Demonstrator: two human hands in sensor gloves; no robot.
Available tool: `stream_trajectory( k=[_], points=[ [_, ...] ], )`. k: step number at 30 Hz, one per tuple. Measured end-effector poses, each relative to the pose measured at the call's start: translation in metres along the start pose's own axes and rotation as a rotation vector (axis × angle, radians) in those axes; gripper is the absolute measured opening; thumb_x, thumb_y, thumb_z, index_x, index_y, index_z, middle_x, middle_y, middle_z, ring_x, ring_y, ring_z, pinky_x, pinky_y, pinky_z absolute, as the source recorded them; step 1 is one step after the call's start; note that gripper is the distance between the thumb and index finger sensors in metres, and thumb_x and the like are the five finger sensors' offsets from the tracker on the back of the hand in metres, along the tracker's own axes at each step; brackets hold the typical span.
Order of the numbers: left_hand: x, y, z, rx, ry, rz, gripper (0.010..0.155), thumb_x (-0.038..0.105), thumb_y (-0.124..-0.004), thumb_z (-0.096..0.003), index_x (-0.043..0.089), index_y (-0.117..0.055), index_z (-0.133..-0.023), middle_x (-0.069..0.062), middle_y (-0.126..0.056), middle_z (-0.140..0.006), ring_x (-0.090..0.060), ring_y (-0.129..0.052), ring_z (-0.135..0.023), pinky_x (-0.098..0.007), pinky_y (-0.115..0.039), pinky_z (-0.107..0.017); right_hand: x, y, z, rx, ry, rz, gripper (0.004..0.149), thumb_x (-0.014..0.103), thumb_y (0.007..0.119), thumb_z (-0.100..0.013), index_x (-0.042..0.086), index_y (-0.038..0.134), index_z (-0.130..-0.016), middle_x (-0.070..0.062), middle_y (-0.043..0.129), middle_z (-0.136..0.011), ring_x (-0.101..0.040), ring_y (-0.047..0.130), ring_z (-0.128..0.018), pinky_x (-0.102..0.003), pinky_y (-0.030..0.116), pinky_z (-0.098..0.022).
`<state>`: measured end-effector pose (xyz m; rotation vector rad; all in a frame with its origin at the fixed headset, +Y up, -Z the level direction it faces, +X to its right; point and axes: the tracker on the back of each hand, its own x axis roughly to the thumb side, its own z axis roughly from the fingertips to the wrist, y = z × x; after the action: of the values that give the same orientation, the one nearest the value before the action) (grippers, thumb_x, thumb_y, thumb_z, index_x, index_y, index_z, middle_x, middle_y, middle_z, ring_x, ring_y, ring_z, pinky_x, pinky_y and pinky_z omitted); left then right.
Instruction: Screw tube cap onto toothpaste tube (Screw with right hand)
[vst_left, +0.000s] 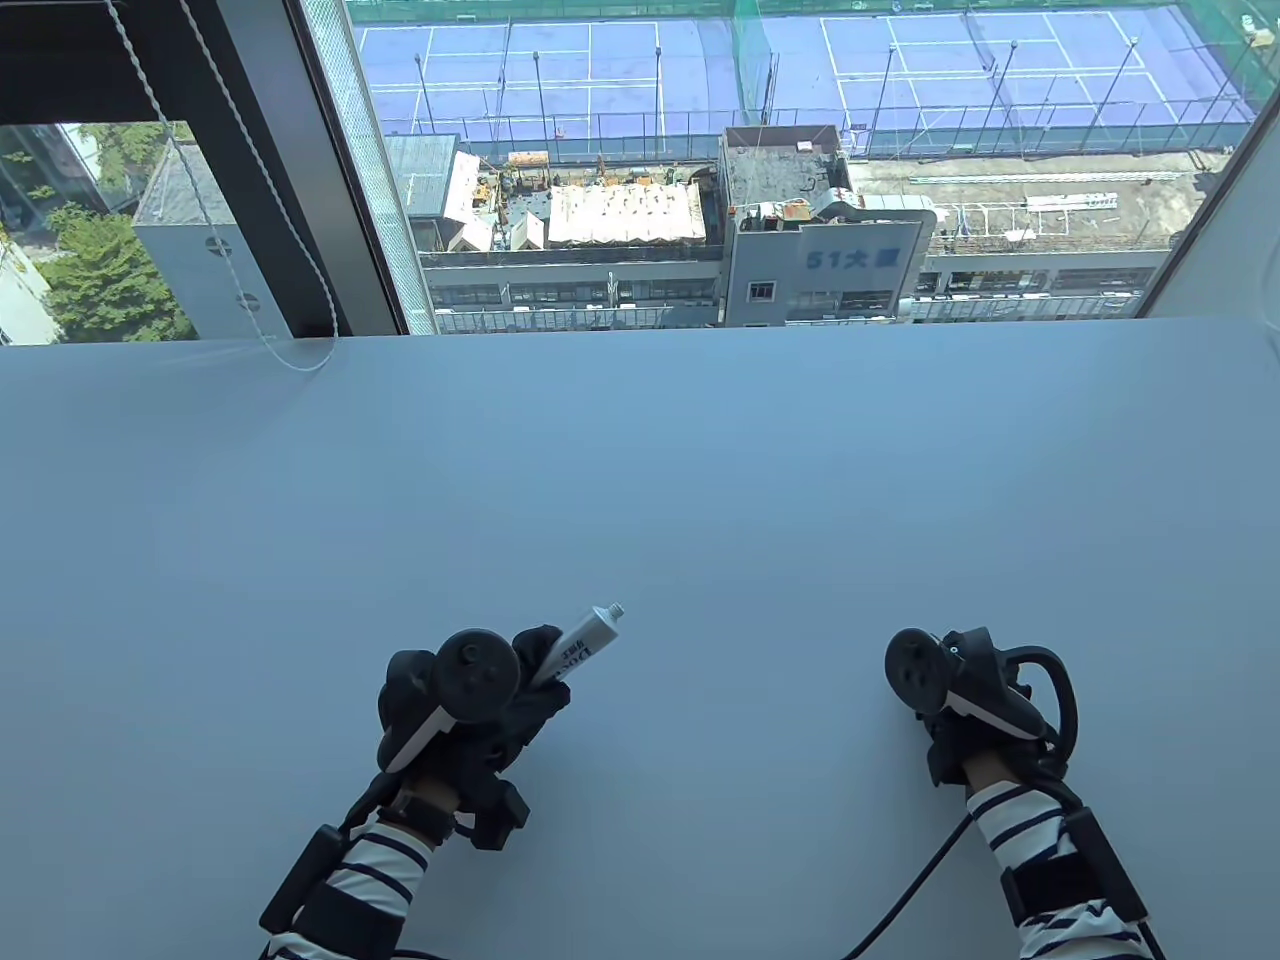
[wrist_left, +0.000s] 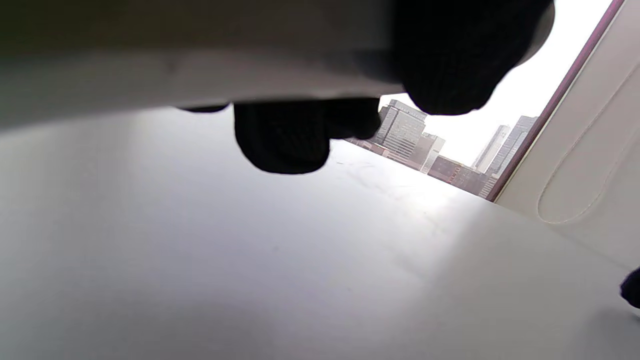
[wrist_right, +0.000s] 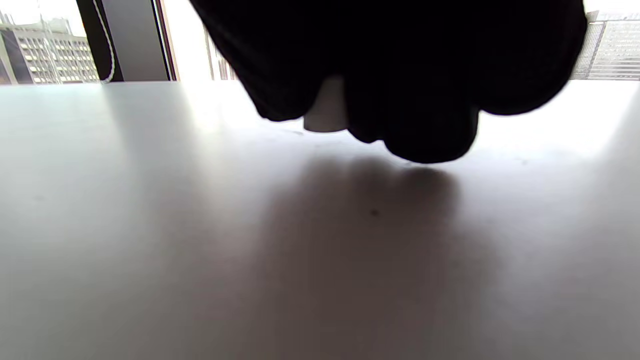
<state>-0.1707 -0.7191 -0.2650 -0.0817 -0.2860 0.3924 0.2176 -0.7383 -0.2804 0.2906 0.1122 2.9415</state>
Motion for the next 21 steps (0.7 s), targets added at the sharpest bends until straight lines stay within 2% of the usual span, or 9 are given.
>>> stream_trajectory(
  k=[3,5,8,12,15,18,21],
  points=[
    [0.022,-0.002,0.006,0.059,-0.112,-0.13,0.069,0.06,-0.082,-0.0395,0.032,-0.06,-0.098,-0.012,-0.082,-0.089,-0.035,-0.089,-0.076,-0.047,-0.075,-0.062,0.023,-0.012,0.006,-0.123,-0.105,-0.504,0.038,0.014,0.082,-0.053,0.0,0.08,-0.087,-0.029,0.086,-0.079,-0.045,0.092,-0.063,-0.062,0.076,-0.047],
    [0.036,-0.004,0.012,0.103,-0.181,-0.214,0.068,0.06,-0.082,-0.0392,0.034,-0.059,-0.098,-0.011,-0.082,-0.089,-0.034,-0.089,-0.077,-0.047,-0.075,-0.063,0.043,-0.008,0.011,-0.175,-0.164,-0.853,0.038,0.013,0.082,-0.052,0.0,0.08,-0.087,-0.029,0.087,-0.079,-0.044,0.093,-0.063,-0.061,0.078,-0.047],
    [0.047,-0.008,0.016,0.116,-0.235,-0.235,0.068,0.061,-0.081,-0.0392,0.034,-0.059,-0.098,-0.01,-0.081,-0.09,-0.033,-0.088,-0.077,-0.046,-0.074,-0.063,0.066,0.005,0.017,-0.174,-0.195,-1.093,0.038,0.013,0.083,-0.051,0.001,0.081,-0.087,-0.028,0.089,-0.078,-0.043,0.096,-0.063,-0.06,0.081,-0.046],
    [0.054,-0.011,0.019,0.123,-0.27,-0.282,0.068,0.06,-0.082,-0.0391,0.035,-0.058,-0.098,-0.01,-0.08,-0.09,-0.033,-0.087,-0.078,-0.046,-0.074,-0.064,0.081,0.012,0.02,-0.127,-0.254,-1.2,0.04,0.013,0.082,-0.051,0.001,0.08,-0.089,-0.028,0.088,-0.081,-0.043,0.095,-0.065,-0.059,0.081,-0.047],
    [0.058,-0.013,0.02,0.119,-0.288,-0.31,0.068,0.06,-0.082,-0.0391,0.035,-0.058,-0.098,-0.01,-0.08,-0.091,-0.033,-0.087,-0.078,-0.046,-0.074,-0.064,0.084,0.012,0.022,-0.163,-0.289,-1.153,0.04,0.011,0.082,-0.051,0.001,0.079,-0.09,-0.028,0.087,-0.082,-0.044,0.094,-0.066,-0.059,0.08,-0.048],
    [0.06,-0.014,0.021,0.123,-0.299,-0.364,0.068,0.061,-0.082,-0.0385,0.037,-0.057,-0.098,-0.009,-0.08,-0.091,-0.033,-0.086,-0.079,-0.046,-0.073,-0.065,0.085,0.012,0.022,-0.143,-0.345,-1.127,0.04,0.012,0.083,-0.051,0.001,0.08,-0.089,-0.029,0.087,-0.08,-0.043,0.094,-0.064,-0.059,0.081,-0.048],
    [0.062,-0.015,0.022,0.135,-0.316,-0.402,0.068,0.06,-0.083,-0.0384,0.037,-0.058,-0.098,-0.009,-0.079,-0.091,-0.033,-0.086,-0.08,-0.046,-0.072,-0.066,0.091,0.012,0.024,-0.14,-0.369,-0.992,0.039,0.013,0.081,-0.052,-0.001,0.08,-0.088,-0.029,0.088,-0.077,-0.041,0.095,-0.06,-0.058,0.082,-0.045]
  ],
)
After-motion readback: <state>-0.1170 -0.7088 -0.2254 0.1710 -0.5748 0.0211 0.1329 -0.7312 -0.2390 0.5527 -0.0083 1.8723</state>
